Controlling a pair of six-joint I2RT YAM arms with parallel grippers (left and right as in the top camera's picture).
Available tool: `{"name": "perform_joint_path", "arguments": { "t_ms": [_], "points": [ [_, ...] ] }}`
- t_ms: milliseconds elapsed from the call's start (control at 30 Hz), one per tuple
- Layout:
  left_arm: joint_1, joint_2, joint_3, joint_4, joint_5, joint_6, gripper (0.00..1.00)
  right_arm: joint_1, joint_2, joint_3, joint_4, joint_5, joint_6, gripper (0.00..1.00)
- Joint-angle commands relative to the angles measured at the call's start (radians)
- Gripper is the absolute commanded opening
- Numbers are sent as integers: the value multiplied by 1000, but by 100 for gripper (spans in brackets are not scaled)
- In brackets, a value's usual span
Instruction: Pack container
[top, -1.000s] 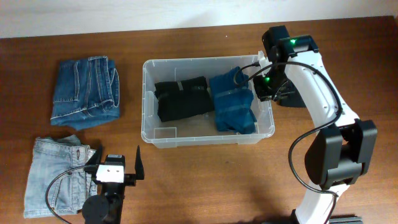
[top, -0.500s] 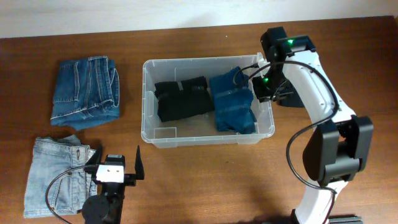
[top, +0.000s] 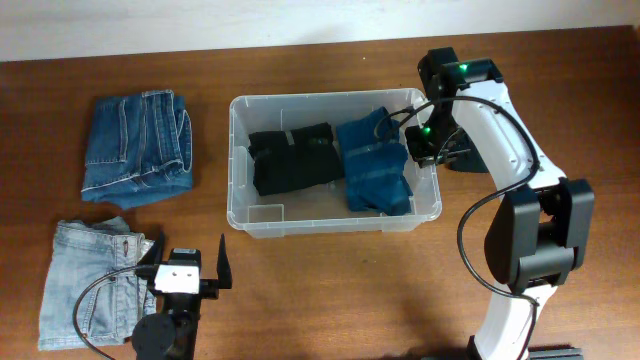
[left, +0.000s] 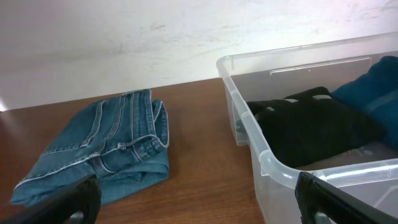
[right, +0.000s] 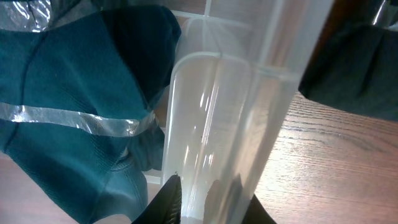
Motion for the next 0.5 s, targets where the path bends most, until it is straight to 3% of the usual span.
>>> {"name": "perform_joint_path", "arguments": {
  "t_ms": [0,467],
  "points": [
    [2,-6,-6,3,7,16,99,3,15,-9,10,16,-35,17],
    [2,-6,-6,3,7,16,100,3,15,-9,49,58,-93,13]
  ]
}}
